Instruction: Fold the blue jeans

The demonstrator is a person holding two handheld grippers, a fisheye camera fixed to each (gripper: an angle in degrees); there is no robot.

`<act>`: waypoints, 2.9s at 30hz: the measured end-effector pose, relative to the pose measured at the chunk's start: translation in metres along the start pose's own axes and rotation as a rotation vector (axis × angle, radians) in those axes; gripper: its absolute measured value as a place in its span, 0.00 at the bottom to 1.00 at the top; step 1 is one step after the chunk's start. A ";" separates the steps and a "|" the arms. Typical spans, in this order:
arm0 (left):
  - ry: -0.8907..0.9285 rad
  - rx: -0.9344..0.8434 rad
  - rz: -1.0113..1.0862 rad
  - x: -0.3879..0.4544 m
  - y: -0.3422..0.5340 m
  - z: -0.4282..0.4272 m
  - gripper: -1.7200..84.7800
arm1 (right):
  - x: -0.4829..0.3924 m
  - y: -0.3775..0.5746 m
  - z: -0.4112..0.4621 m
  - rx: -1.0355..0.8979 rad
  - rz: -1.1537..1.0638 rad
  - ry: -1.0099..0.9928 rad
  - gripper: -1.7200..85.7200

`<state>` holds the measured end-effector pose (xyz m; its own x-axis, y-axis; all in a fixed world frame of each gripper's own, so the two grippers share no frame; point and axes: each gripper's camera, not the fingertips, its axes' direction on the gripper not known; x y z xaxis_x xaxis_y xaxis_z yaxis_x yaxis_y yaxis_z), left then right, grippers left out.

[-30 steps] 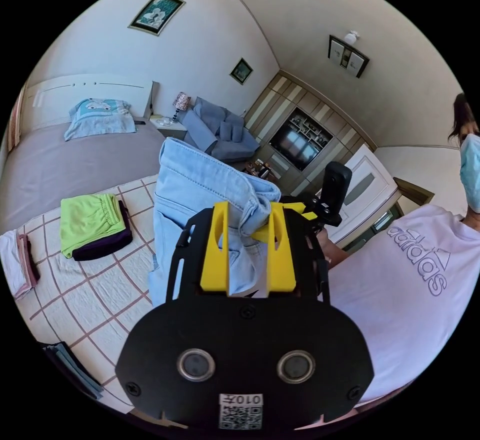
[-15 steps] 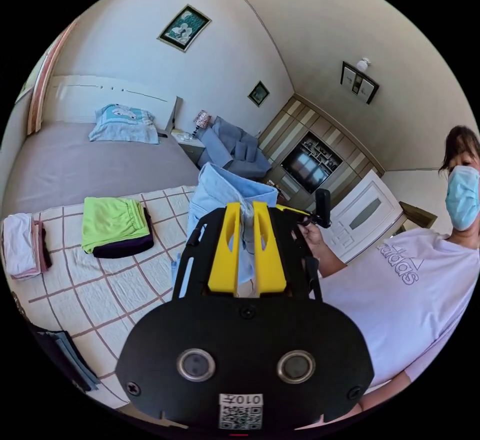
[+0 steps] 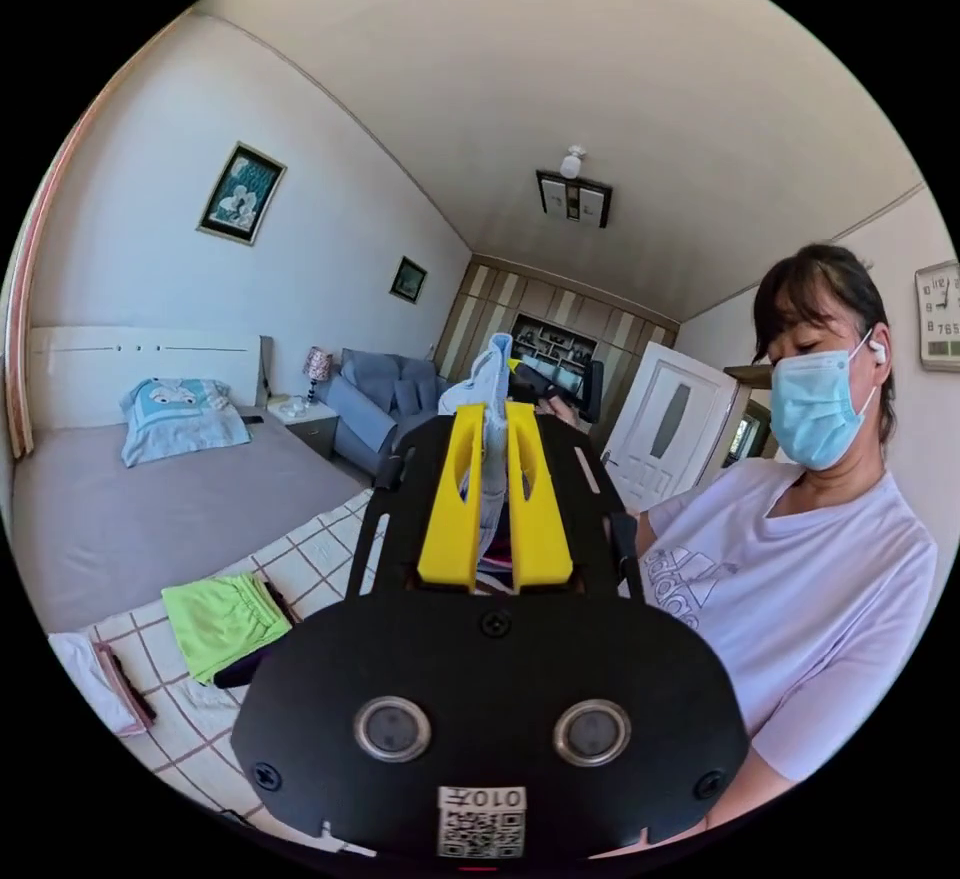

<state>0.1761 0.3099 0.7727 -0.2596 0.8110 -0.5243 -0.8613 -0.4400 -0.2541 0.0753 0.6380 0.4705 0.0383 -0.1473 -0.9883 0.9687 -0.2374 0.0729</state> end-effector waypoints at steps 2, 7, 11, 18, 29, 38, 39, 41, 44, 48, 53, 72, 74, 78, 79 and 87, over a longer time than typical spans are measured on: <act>0.049 0.027 0.110 0.048 -0.035 -0.015 0.07 | -0.007 -0.020 -0.019 0.076 -0.012 0.003 0.06; 0.196 0.052 0.232 0.118 -0.093 -0.028 0.07 | -0.019 -0.064 -0.043 0.138 -0.060 0.045 0.06; 0.462 0.030 0.184 0.141 -0.131 0.012 0.07 | -0.019 -0.096 -0.046 0.162 -0.063 0.129 0.06; 0.737 0.009 0.142 0.181 -0.216 0.075 0.07 | 0.002 -0.170 -0.030 0.183 -0.066 0.124 0.07; 0.636 0.200 0.050 0.164 -0.287 -0.022 0.07 | -0.003 -0.223 0.153 -0.086 -0.195 -0.156 0.07; 0.089 0.067 -0.652 0.024 -0.060 -0.200 0.06 | -0.084 -0.023 0.467 -0.738 -0.226 -0.574 0.06; 0.025 0.056 -0.694 0.021 -0.042 -0.215 0.06 | -0.097 0.009 0.502 -0.833 -0.206 -0.617 0.06; -0.186 0.028 -0.814 0.018 0.020 -0.272 0.06 | -0.121 0.051 0.549 -0.960 -0.215 -0.654 0.07; -0.356 -0.001 -0.908 0.019 0.072 -0.326 0.06 | -0.163 0.102 0.611 -1.150 -0.312 -0.672 0.07; -0.462 0.002 -1.038 0.011 0.104 -0.381 0.06 | -0.206 0.118 0.677 -1.261 -0.431 -0.710 0.07; -0.529 0.178 -1.160 -0.013 0.122 -0.482 0.07 | -0.240 0.089 0.757 -1.291 -0.611 -0.651 0.07; -0.757 0.103 -1.592 -0.110 0.199 -0.687 0.07 | -0.008 0.023 0.845 -1.299 -0.335 -0.747 0.04; -0.793 0.086 -1.530 -0.105 0.176 -0.699 0.07 | 0.059 0.026 0.818 -1.339 -0.259 -0.703 0.05; -0.883 -0.011 -1.483 -0.096 0.147 -0.725 0.07 | 0.208 0.029 0.733 -1.414 -0.092 -0.428 0.05; -0.896 -0.025 -1.483 -0.094 0.145 -0.735 0.07 | 0.228 0.030 0.720 -1.422 -0.057 -0.392 0.05; -0.957 -0.187 -1.554 -0.091 0.177 -0.776 0.08 | 0.407 0.052 0.556 -1.474 0.259 -0.019 0.09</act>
<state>0.3866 -0.1414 0.1447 0.4433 0.3655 0.8185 -0.5011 0.8581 -0.1119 0.0045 0.0323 0.1462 0.2510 -0.0476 -0.9668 0.3070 0.9511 0.0329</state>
